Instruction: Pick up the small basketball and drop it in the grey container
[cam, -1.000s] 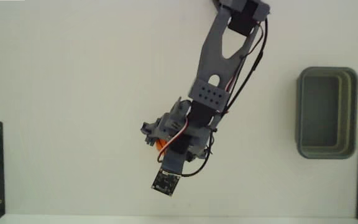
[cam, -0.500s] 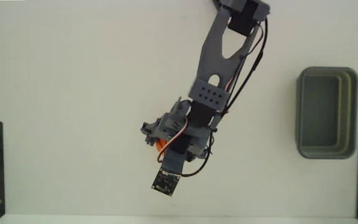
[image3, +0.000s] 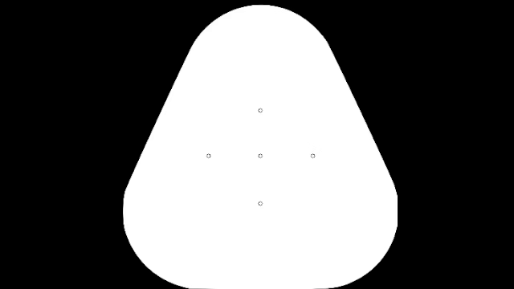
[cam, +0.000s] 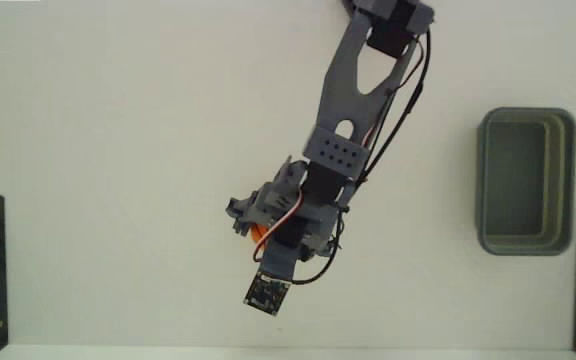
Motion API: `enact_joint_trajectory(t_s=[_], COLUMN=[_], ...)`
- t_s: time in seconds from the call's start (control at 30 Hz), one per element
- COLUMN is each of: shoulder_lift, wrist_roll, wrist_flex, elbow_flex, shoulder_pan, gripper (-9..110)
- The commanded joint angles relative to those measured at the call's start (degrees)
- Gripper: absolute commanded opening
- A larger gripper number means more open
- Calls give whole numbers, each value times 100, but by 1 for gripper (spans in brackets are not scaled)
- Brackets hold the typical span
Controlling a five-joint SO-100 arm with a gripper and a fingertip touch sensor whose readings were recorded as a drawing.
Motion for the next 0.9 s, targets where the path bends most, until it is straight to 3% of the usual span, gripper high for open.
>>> enact_joint_trajectory(t_s=[0.0,0.87], shoulder_lift=[178,165], wrist_roll=[26,26], wrist_flex=[-151,-719], elbow_flex=[48,602], shoulder_pan=[167,167], gripper=[110,110])
